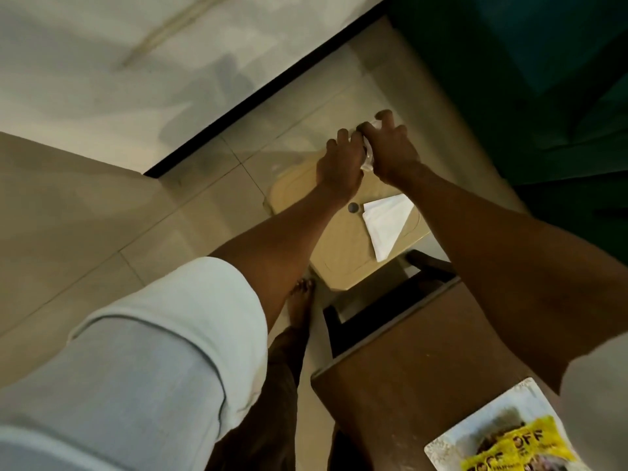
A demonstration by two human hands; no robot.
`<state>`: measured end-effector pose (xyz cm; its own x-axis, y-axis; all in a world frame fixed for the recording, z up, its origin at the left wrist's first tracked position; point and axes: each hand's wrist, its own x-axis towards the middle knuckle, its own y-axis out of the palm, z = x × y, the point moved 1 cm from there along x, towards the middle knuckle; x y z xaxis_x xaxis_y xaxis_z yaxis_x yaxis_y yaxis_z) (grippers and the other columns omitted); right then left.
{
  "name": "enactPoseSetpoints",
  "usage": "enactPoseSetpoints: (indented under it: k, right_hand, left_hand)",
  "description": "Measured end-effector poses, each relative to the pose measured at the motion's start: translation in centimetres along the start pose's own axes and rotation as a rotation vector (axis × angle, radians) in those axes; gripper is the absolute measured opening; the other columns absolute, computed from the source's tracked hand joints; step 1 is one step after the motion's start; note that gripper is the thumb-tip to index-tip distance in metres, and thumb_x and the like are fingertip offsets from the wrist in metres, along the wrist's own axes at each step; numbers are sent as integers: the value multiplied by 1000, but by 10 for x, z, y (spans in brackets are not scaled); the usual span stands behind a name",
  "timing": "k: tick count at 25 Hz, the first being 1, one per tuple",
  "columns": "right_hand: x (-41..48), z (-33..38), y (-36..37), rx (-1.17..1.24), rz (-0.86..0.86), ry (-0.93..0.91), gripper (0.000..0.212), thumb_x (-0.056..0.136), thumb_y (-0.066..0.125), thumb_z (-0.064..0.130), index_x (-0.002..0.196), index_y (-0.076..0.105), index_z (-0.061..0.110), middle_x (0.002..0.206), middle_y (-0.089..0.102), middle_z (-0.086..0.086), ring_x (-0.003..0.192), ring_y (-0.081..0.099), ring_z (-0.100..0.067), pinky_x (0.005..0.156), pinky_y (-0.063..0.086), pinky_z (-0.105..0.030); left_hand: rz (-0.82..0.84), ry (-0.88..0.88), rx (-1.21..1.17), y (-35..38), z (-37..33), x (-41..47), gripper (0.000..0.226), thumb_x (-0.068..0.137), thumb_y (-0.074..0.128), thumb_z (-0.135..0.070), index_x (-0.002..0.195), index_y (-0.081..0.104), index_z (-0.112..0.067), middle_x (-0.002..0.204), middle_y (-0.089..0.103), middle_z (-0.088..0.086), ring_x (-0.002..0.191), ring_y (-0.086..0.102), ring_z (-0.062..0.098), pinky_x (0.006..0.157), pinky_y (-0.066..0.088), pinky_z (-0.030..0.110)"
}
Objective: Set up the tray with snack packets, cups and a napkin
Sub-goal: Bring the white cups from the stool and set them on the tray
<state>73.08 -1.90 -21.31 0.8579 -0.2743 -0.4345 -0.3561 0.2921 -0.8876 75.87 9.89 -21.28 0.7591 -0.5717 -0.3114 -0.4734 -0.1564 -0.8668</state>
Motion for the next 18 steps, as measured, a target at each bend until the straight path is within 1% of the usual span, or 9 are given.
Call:
enactPoseSetpoints:
  k: [2, 5, 8, 12, 14, 15, 17, 18]
  right_hand:
    - [1, -2, 6, -25, -13, -5, 71, 82, 83, 11, 143, 49, 26, 153, 37, -17, 128, 51, -46, 93, 57, -52]
    - [2, -3, 9, -32, -44, -45, 63, 86, 78, 10, 141, 49, 25, 147, 43, -17, 122, 54, -43, 90, 58, -50]
    - [2, -3, 7, -1, -68, -33, 62, 88, 76, 8, 141, 49, 25, 146, 44, -16, 121, 55, -41, 91, 58, -49]
    - [-17, -2, -1, 106, -123, 20, 55, 89, 75, 11, 137, 52, 27, 143, 47, -15, 122, 56, -40, 95, 56, -48]
    - [-35, -12, -21, 188, -166, 47, 49, 92, 70, 9, 133, 54, 29, 141, 48, -13, 123, 55, -38, 98, 54, -48]
    - [-48, -24, -40, 199, -191, 77, 49, 92, 68, 7, 133, 53, 30, 142, 47, -12, 125, 53, -38, 99, 53, -48]
    - [-85, -58, -79, 189, -273, 157, 53, 91, 69, 5, 134, 52, 30, 143, 45, -11, 126, 52, -39, 95, 56, -52]
    - [-116, -83, -110, 181, -322, 196, 53, 90, 70, 7, 134, 51, 30, 142, 45, -11, 125, 52, -39, 91, 57, -53]
  left_hand:
    - [9, 0, -4, 3, 2, -1, 68, 92, 76, -21, 150, 42, -13, 145, 52, 9, 130, 56, 25, 100, 57, 34]
    - [22, 30, 39, 3, 8, 3, 68, 90, 77, -20, 148, 43, -12, 143, 53, 10, 129, 57, 26, 99, 57, 35]
    - [25, 47, 68, -5, 11, 8, 67, 87, 81, -23, 144, 47, -13, 141, 55, 10, 126, 58, 27, 97, 58, 37]
    - [43, 131, 106, -28, 0, 3, 55, 88, 78, -22, 137, 54, -12, 132, 59, 11, 120, 61, 29, 91, 56, 36]
    - [47, 187, 123, -46, -21, 3, 50, 90, 75, -20, 135, 56, -12, 131, 59, 12, 117, 62, 31, 90, 54, 35]
    - [44, 229, 138, -58, -43, 1, 48, 91, 73, -19, 136, 56, -12, 133, 59, 12, 117, 63, 32, 90, 53, 34]
    - [33, 316, 170, -82, -99, -10, 44, 93, 71, -20, 134, 58, -13, 135, 57, 14, 116, 62, 33, 89, 51, 35]
    - [4, 375, 177, -96, -141, -17, 41, 93, 70, -22, 132, 58, -13, 134, 55, 15, 115, 62, 34, 88, 51, 38]
